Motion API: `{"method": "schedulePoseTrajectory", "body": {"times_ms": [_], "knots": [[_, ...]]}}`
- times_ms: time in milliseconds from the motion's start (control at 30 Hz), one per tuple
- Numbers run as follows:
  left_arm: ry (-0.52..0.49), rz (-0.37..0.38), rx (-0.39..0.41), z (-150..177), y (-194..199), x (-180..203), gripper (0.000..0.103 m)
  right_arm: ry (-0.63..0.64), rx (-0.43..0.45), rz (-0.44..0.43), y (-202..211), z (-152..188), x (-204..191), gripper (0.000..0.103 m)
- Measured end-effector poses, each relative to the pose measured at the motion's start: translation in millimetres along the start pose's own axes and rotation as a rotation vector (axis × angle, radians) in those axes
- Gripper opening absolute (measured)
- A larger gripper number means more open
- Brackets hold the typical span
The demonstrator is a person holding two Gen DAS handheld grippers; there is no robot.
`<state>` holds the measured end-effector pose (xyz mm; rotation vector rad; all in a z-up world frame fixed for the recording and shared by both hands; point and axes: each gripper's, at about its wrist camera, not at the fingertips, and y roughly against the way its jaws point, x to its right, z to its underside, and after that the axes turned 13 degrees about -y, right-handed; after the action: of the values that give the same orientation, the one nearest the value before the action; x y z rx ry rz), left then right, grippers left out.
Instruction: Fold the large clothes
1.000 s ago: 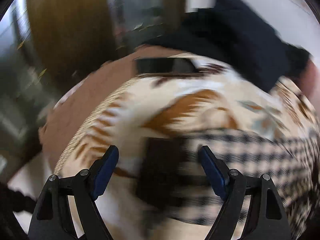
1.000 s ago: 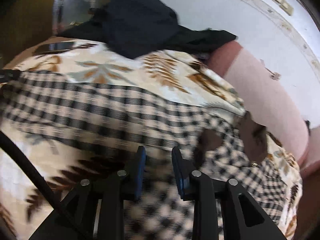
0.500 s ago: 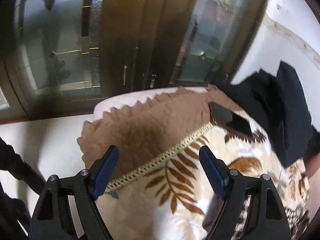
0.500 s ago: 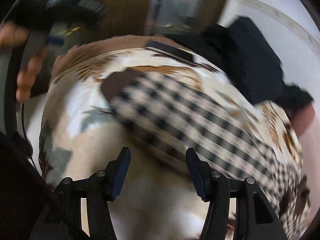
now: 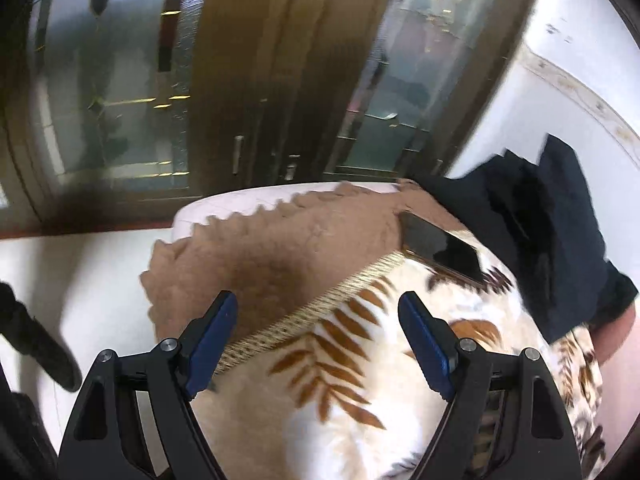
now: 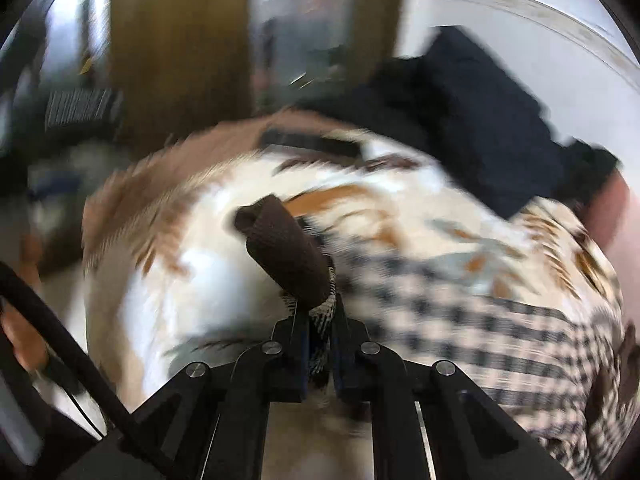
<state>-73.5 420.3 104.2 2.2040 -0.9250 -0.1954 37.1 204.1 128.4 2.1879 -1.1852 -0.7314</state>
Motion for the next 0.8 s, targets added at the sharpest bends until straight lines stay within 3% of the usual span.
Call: {"method": "schedulePoseTrajectory", "body": {"times_ms": [100,233,367,467,633,733,800], "knots": [[-0.07,0.051,0.016,5.3,5.1,28.5,0.082,-0.182,0.078,0.042,42.7,-19.0,71.5,0.009],[-0.185,0.177,0.024,19.5,15.0,76.3,0.082,-0.365,0.145,0.146,98.5,-16.6,178.4,0.009],[-0.34,0.38,0.003,44.2,31.5,139.0,0.082,-0.539,0.164,0.276,139.1,8.8,284.5,0.009],[-0.448,0.5,-0.017,65.9,43.3,184.7,0.082,-0.72,0.163,0.305,164.5,44.9,358.7,0.009],[-0.627,0.663,-0.042,110.8,76.5,266.1,0.082,-0.859,0.147,0.303,181.6,94.1,411.3,0.009],[-0.703,0.721,-0.094,136.8,83.8,309.1,0.082,-0.886,0.159,0.305,185.3,104.4,426.7,0.009],[-0.733,0.721,-0.123,151.4,80.0,334.7,0.082,-0.904,0.169,0.321,190.7,113.0,437.8,0.009]]}}
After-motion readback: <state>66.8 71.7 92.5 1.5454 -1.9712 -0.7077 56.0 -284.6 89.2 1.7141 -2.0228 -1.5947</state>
